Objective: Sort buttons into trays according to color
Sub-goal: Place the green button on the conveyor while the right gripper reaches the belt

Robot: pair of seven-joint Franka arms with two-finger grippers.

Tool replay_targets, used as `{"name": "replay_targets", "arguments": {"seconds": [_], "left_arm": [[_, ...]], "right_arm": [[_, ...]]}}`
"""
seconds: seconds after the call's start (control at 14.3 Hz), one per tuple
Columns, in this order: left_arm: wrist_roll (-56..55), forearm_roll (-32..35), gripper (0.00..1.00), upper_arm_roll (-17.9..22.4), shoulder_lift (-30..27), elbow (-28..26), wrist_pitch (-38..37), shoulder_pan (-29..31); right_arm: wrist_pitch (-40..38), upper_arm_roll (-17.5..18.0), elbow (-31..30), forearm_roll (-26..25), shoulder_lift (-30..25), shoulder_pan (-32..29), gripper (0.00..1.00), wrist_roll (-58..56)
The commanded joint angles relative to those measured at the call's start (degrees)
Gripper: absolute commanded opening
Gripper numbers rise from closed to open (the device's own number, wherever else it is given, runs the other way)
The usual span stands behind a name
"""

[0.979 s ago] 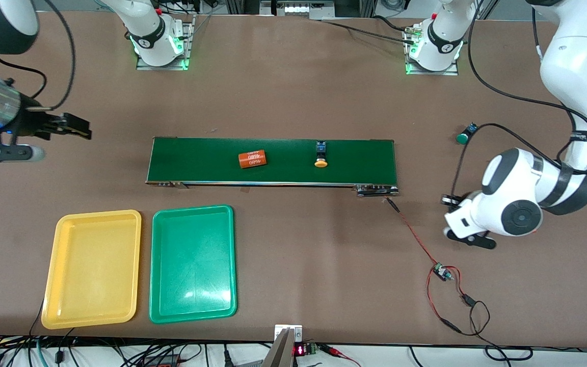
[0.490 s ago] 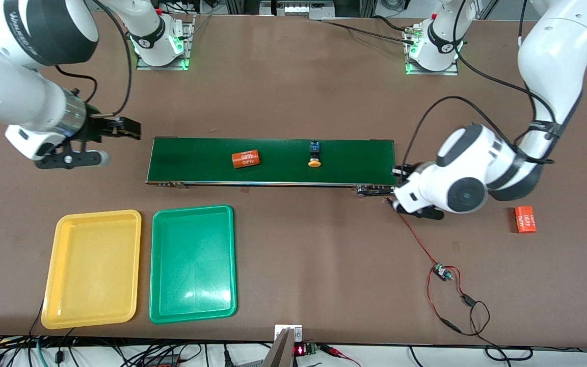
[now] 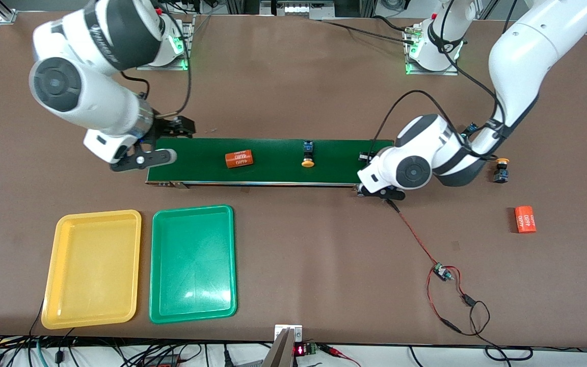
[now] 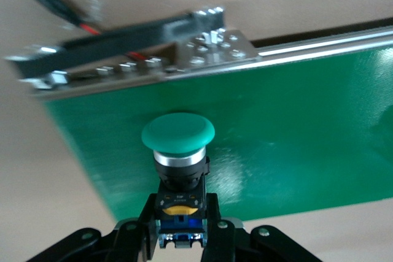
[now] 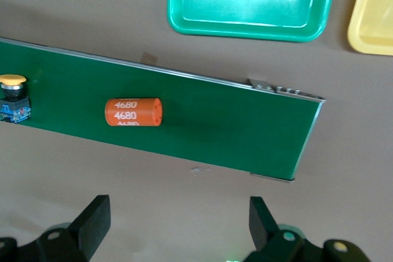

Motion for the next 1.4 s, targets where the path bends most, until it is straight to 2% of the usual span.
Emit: {"name": "replay_targets", "arguments": {"seconds": [0.0,0.07,0.14,0.35,0.56,0.7,0.98,1.33], "left_arm": [[-2.42,-1.21,0.39,-0.62,-0.91,-2.64,2.49,-0.17],[-2.69,-1.21,0.85,-0.62,-1.0,-2.64,2.41,-0.18],[-3.04,-1.21,1.0,-0.71,-1.09,-2.56,2.15,0.0],[-3.13,-1.21,1.0,-1.58,-1.44,-1.68,1.18,0.52],[-3.04,-1.21,1.0,-8.07,-1.44,1.83,-2.76,5.52],[-2.87,-1.12,1.0,-10.63,-1.53,4.73,-5.93,7.99],[-2.25,0.11,1.0,-10.38,-1.44,11.76,-15.24,10.89],[-2.16,9.41,1.0,-9.42,-1.09,12.39,-18.51,15.73]], "right_arm": [[2.36,-0.61,0.33,0.76,2.21,3.97,1.0,6.13],[2.46,-0.61,0.33,0.85,3.01,4.77,1.0,9.39],[2.9,-0.52,0.33,0.85,4.06,5.47,1.0,11.77],[7.19,-0.61,0.33,0.85,6.17,8.72,1.0,12.67],[11.59,-0.61,0.33,0.85,8.72,12.24,1.0,15.29],[14.57,-0.52,0.33,0.85,10.65,14.25,1.0,19.51],[20.73,-0.52,0.33,0.85,15.04,17.34,1.0,22.87],[22.76,0.35,0.33,0.85,19.18,18.66,1.0,22.69]]}}
